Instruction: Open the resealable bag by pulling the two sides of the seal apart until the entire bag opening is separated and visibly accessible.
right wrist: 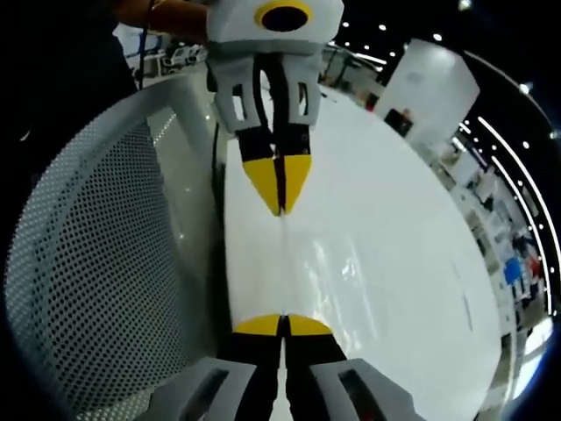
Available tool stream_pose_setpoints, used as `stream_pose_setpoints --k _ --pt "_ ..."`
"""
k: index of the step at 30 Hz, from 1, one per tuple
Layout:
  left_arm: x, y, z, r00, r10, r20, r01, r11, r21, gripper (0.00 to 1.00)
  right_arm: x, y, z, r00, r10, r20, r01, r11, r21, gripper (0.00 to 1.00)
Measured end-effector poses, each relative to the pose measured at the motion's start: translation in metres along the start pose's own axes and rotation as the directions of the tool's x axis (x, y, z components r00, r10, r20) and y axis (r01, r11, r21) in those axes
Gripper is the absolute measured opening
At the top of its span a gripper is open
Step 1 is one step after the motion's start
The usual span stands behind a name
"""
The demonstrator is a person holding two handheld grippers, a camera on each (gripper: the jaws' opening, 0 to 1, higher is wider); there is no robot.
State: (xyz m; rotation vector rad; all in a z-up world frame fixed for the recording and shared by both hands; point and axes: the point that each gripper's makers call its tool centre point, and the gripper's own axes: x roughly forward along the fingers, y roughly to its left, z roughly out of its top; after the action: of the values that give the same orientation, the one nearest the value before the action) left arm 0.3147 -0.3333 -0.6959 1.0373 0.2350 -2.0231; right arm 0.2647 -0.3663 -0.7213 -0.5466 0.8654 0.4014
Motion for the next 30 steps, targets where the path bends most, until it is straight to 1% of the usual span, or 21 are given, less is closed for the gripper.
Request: stream_pose_setpoints --k 3,5,6,7,8,9,10,12,14,17,19,21,22,24,28,30 --pt "-0.002 -0.001 0.000 1.000 -0.009 0.009 0.010 1.000 -0.012 0.00 0.000 0.001 0.001 1.000 0.006 0.002 -0.006 1.000 -0.014 0.00" --pt "-0.003 0.000 0.003 1.000 -0.010 0.025 0.011 0.999 -0.041 0.00 0.000 0.001 0.001 1.000 0.008 0.001 -0.008 1.000 -0.024 0.00" --pt "-0.004 0.000 0.005 0.999 -0.012 0.036 0.014 0.998 -0.064 0.01 0.000 0.001 0.001 1.000 0.009 0.001 -0.009 1.000 -0.027 0.00" --pt "-0.006 -0.001 0.009 0.998 -0.025 0.062 0.031 0.994 -0.104 0.05 0.000 0.001 0.001 1.000 0.010 -0.001 -0.010 0.999 -0.030 0.00" --pt "-0.007 0.000 0.011 0.997 -0.031 0.075 0.040 0.991 -0.127 0.08 0.000 0.001 0.001 1.000 0.011 -0.001 -0.011 0.999 -0.034 0.00" --pt "-0.008 -0.001 0.013 0.996 -0.039 0.082 0.051 0.989 -0.140 0.11 0.000 0.001 0.001 1.000 0.012 -0.001 -0.012 0.999 -0.036 0.00" --pt "-0.009 0.002 0.015 0.996 -0.035 0.086 0.047 0.989 -0.142 0.13 0.000 0.002 0.001 1.000 0.013 -0.001 -0.013 0.999 -0.041 0.00" --pt "-0.010 0.007 0.021 0.994 -0.009 0.105 0.026 0.987 -0.160 0.10 0.000 0.001 0.002 1.000 0.014 0.000 -0.014 0.999 -0.050 0.00" --pt "-0.010 0.011 0.028 0.992 0.000 0.129 0.026 0.981 -0.194 0.06 0.001 0.001 0.003 1.000 0.015 -0.001 -0.015 0.998 -0.058 0.00" --pt "-0.007 0.016 0.037 0.989 0.005 0.147 0.027 0.976 -0.216 0.07 0.000 0.002 0.003 1.000 0.018 -0.008 -0.018 0.997 -0.081 0.00" --pt "-0.004 0.017 0.040 0.989 -0.001 0.148 0.034 0.975 -0.217 0.06 0.000 0.003 0.003 1.000 0.019 -0.011 -0.020 0.996 -0.091 0.00" --pt "0.001 0.015 0.042 0.989 -0.027 0.144 0.059 0.972 -0.226 0.07 0.000 0.003 0.004 1.000 0.022 -0.012 -0.023 0.994 -0.103 0.00" --pt "0.005 0.011 0.041 0.989 -0.053 0.135 0.083 0.969 -0.231 0.07 0.000 0.004 0.004 1.000 0.024 -0.014 -0.025 0.994 -0.109 0.00" --pt "0.008 0.008 0.040 0.990 -0.071 0.121 0.096 0.972 -0.215 0.07 -0.001 0.004 0.005 1.000 0.025 -0.018 -0.027 0.992 -0.122 0.00" --pt "0.012 0.006 0.038 0.991 -0.081 0.105 0.101 0.975 -0.200 0.07 0.000 0.005 0.005 0.999 0.027 -0.021 -0.030 0.990 -0.135 0.00" --pt "0.022 0.000 0.033 0.992 -0.106 0.075 0.119 0.975 -0.188 0.08 0.000 0.005 0.005 0.999 0.026 -0.031 -0.031 0.987 -0.159 0.00"
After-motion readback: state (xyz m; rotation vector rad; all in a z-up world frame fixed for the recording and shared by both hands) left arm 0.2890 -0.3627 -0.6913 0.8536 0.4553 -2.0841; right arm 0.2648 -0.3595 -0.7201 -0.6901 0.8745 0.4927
